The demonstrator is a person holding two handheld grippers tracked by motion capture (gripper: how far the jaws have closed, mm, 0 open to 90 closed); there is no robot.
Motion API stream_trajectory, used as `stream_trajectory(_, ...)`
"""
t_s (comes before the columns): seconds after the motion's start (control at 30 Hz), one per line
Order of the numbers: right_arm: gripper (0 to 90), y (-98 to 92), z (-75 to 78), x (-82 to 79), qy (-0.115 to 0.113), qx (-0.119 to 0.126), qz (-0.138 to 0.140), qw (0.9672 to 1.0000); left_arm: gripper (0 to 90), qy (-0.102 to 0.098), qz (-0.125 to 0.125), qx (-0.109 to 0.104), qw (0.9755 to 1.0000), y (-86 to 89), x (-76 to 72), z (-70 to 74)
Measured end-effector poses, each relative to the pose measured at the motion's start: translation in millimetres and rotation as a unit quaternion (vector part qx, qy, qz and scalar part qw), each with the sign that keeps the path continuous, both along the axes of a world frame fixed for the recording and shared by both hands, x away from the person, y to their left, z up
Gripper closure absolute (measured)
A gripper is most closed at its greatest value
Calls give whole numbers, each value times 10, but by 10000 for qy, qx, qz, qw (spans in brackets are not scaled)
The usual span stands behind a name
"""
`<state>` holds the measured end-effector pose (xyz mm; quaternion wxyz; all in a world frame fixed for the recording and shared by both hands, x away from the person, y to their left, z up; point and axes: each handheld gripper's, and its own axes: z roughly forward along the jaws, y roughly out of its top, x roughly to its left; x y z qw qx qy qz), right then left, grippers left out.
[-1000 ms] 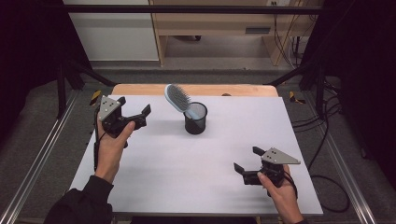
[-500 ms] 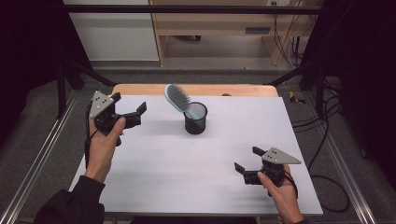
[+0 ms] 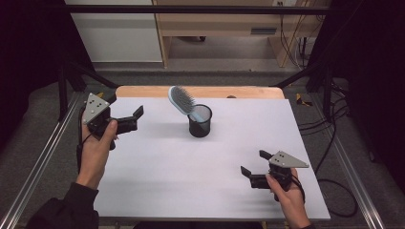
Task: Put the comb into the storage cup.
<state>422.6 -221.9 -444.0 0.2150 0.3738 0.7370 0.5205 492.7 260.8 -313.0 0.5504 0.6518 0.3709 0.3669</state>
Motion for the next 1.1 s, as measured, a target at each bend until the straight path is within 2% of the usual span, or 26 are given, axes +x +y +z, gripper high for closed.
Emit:
stream_trajectory(0.3,50,-2,-14,0,-347,36,-139,9993,11,-103,94,-151,9998,195,-113,38)
stream_trajectory(0.53,44,-63,-21,-23,-616,186,-321,9974,12,-159,224,-228,9994,402,-252,-171)
stream_trajectory(0.73,43,-131,-36,1,-615,419,-590,9955,11,-215,311,-269,9989,554,-408,-337)
stream_trajectory(0.9,46,-133,-40,20,-586,416,-626,9954,10,-193,306,-213,9991,682,-510,-435)
stream_trajectory(1.03,51,-123,6,50,-568,436,-643,9954,11,-129,369,-343,9986,796,-550,-534)
stream_trajectory(1.1,57,-126,23,71,-582,350,-622,9957,23,-82,356,-358,9987,844,-571,-610)
